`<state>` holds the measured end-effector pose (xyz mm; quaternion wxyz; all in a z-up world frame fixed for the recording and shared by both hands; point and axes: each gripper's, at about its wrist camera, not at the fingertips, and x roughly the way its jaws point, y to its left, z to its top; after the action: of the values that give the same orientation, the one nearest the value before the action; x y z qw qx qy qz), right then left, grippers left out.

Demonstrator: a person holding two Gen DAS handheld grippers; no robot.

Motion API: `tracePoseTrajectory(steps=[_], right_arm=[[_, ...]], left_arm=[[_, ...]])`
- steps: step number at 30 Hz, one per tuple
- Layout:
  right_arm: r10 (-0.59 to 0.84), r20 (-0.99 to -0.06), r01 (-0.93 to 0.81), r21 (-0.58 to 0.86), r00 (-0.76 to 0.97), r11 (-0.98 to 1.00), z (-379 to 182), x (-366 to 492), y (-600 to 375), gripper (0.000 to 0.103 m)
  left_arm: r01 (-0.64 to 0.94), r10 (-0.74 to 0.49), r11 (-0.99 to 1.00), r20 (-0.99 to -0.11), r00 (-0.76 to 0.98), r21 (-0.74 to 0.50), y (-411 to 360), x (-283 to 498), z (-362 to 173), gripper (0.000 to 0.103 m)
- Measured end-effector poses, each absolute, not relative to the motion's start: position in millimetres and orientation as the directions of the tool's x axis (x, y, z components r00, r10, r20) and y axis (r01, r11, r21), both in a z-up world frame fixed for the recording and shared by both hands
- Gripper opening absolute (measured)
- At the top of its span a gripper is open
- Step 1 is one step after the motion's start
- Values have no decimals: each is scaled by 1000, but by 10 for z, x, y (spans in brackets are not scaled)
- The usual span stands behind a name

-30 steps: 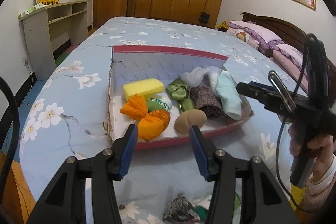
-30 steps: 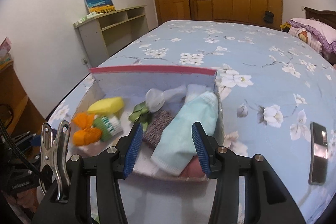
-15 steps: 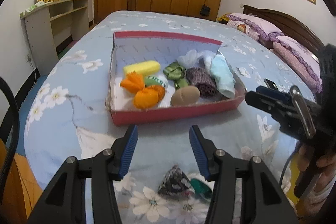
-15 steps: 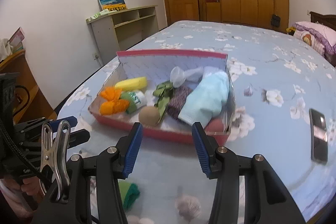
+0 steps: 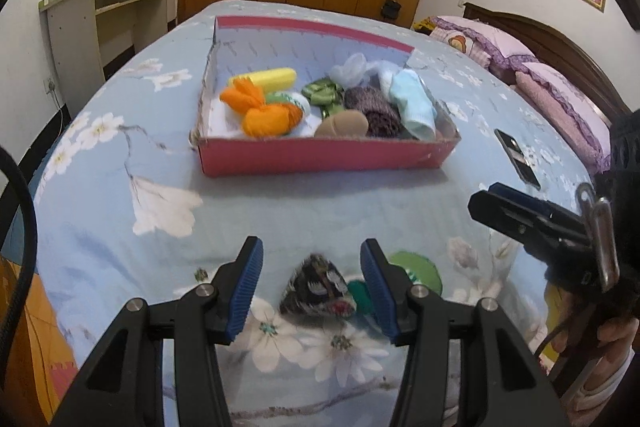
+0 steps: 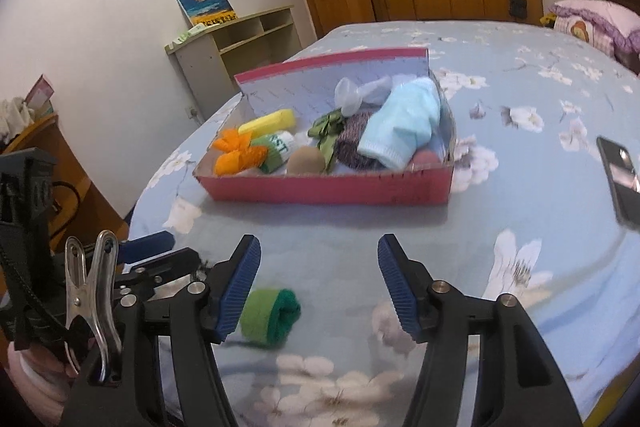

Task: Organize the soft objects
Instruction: 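Withdraw both open tools from the box toward the remaining items on the bed, then grasp the dark patterned pouch with the left tool while the right tool grasps the green-white knitted roll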

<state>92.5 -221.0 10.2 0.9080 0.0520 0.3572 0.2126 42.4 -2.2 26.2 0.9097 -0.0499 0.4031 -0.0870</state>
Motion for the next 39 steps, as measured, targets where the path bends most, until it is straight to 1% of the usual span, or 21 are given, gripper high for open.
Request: tracePoseTrajectory(steps=[5,9,11,13,15,16,20,25,33,39], right_arm=[[418,-636,-324,267,648,908,6,864,-2262,63],[407,-649,-329,246,643,912,-73,810,-2216,64],[398,-662,-331,231,636,915,-122,802,-2179,69],[392,-668,-336,220,633,916,-166,799,-2154,70],[388,-664,-338,211,639,917,-188,787,-2152,70],[392,-664,-341,214,636,915,-195,784,-2151,70],[402,-662,-353,215,632,911,-204,773,-2136,70],[403,-661,-369,199,633,908,-192,750,-2093,70],[430,-655,-435,168,621,884,-155,682,-1947,70],[434,-678,-489,124,593,863,-175,666,-1763,70]], left_arm=[[107,-202,979,-745,636,-174,-17,421,131,53],[115,-210,977,-746,632,-178,-24,425,95,49],[124,-214,977,-748,628,-176,-45,430,80,49],[132,-221,975,-753,620,-178,-69,436,55,48],[136,-225,974,-759,611,-179,-82,436,22,43],[136,-224,975,-760,610,-178,-87,439,13,39],[138,-235,972,-755,613,-191,-65,438,17,35],[126,-242,970,-746,620,-210,12,421,66,34],[67,-180,981,-730,660,-182,188,371,144,34],[31,-172,979,-730,662,-203,344,369,111,34]])
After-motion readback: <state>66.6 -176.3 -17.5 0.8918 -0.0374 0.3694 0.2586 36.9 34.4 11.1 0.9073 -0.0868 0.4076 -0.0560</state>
